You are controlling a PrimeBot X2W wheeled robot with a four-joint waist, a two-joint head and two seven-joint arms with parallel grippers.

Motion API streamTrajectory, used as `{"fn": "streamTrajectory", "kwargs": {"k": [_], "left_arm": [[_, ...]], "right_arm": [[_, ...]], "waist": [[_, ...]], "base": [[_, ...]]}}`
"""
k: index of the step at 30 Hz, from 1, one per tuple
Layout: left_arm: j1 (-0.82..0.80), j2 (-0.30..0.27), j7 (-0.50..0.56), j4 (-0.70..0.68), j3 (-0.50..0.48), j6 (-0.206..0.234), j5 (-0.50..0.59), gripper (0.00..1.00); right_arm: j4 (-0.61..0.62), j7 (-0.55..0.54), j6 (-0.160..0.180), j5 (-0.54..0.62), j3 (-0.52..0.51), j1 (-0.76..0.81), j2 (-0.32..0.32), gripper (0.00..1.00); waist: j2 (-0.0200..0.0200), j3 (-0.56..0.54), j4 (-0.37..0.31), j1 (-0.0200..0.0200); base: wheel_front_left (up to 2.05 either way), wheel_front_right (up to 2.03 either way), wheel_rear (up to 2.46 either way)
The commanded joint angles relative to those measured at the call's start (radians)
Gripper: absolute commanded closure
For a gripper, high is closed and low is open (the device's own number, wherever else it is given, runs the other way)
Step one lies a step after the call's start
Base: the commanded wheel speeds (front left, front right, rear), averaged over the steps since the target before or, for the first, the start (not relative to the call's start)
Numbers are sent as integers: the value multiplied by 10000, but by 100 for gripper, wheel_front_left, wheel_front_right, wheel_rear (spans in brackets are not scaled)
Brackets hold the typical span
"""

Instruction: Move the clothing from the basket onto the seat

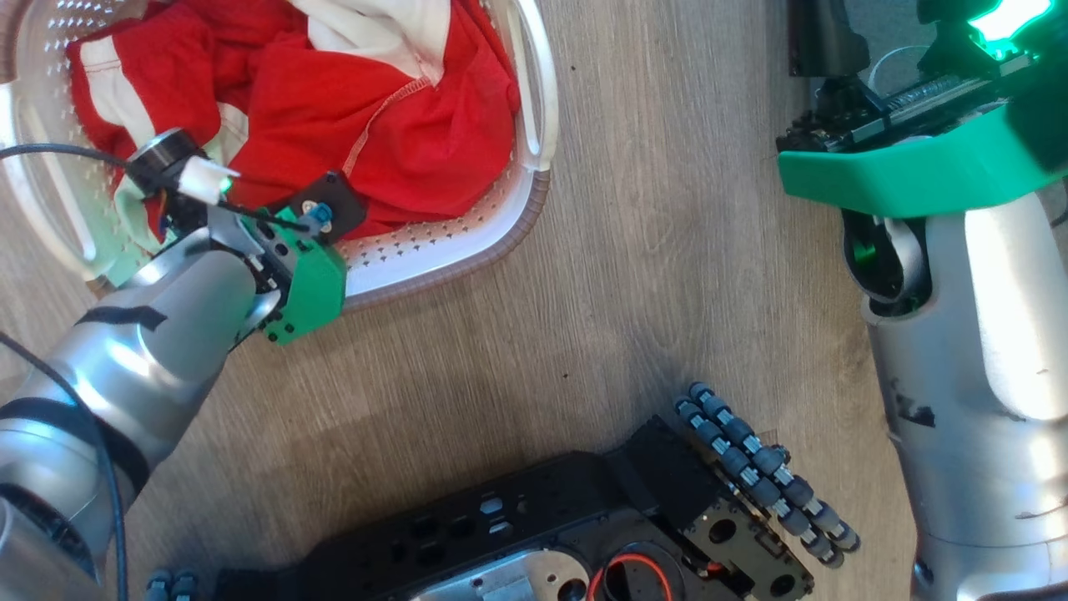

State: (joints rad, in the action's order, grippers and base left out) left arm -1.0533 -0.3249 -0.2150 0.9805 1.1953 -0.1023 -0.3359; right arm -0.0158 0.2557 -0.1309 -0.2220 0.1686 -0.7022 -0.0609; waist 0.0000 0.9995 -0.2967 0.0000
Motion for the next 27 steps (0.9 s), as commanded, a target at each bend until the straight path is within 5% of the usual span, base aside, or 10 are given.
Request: {"fn": "streamTrajectory", "kwargs": {"k": [1, 9, 27], "left_arm": [[-92, -182, -175, -155, -281, 143, -79, 100], [-78, -422, -424, -858, -869, 288, -558, 100], [1287, 179, -466, -2891, -3225, 36, -2063, 100]], "right_arm": [[304, 61, 2, -139, 97, 338, 107, 0], [75, 61, 2, -273, 295, 53, 107, 0], [-1950, 61, 2, 572, 268, 593, 107, 0]], "waist": [[0, -35, 0, 0], [0, -424, -71, 0], [0, -3872, 1355, 0]], "base": [[0, 0, 0], [0, 0, 0], [0, 0, 0]]}}
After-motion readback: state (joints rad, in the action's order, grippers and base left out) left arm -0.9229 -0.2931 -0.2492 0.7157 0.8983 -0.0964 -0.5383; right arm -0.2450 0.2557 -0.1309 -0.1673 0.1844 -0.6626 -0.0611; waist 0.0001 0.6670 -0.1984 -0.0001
